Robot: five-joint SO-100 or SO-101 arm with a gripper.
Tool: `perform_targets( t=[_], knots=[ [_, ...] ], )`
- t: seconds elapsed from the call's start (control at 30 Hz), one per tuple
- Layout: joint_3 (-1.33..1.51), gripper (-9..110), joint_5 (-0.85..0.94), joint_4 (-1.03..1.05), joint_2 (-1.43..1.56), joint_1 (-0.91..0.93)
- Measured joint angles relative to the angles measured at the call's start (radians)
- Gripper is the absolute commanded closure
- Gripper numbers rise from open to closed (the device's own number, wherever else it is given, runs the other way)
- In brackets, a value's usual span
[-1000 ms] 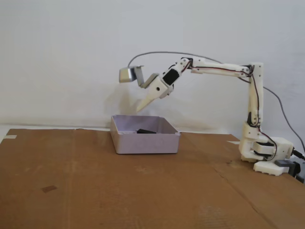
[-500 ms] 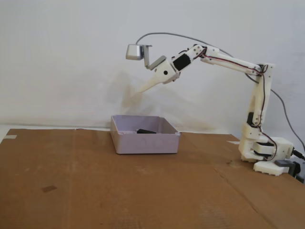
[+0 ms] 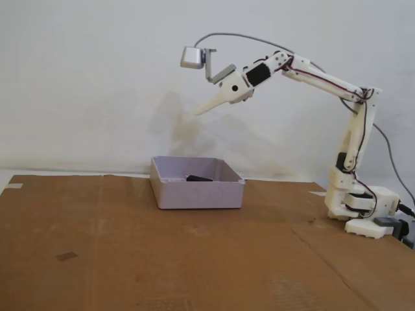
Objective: Grasp a block and put it in the box.
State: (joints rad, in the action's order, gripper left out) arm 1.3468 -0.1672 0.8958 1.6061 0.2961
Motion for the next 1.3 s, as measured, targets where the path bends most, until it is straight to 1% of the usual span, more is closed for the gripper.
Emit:
perform_targets(
  t=[0.47,1.13,1.3],
  knots=[
    [0.0,101,0.0,0.002,0.002,-0.104],
    [0.0,101,0.0,0.002,0.002,-0.11],
    [0.0,101,0.0,0.002,0.051,-0.133]
  ],
)
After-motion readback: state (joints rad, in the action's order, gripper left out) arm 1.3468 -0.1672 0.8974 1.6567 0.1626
